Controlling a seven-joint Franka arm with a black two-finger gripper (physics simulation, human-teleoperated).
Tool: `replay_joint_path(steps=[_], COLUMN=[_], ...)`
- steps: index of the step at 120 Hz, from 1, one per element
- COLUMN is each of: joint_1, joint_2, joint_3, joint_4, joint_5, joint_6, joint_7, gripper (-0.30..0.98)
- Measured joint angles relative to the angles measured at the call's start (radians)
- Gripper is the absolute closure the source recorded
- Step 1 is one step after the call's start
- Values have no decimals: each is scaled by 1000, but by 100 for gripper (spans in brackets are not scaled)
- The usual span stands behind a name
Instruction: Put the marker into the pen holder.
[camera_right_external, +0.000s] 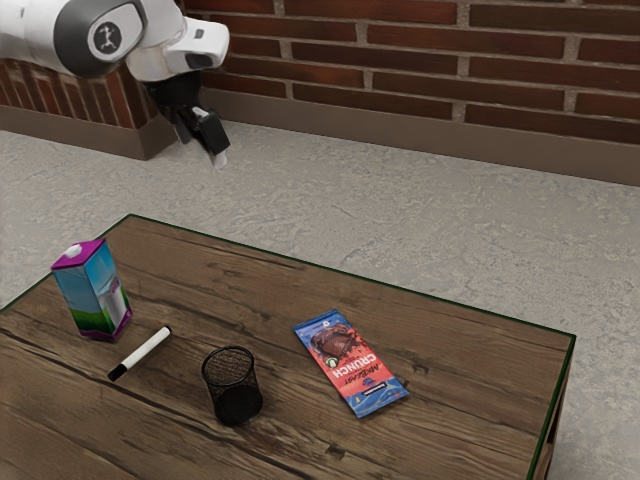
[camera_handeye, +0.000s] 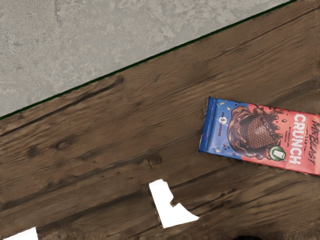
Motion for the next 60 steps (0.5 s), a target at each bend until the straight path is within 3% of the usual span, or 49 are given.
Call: replay_joint_path(steps=[28,52,60], joint_1=[-53,-41,-16], joint_2=[-16,9,16], joint_3=[9,51,52], joint_4=[124,142,122], joint_5=[24,32,28], joint_6=[-263,-390,-428], joint_7=[-100,-125,-145], gripper=[1,0,7])
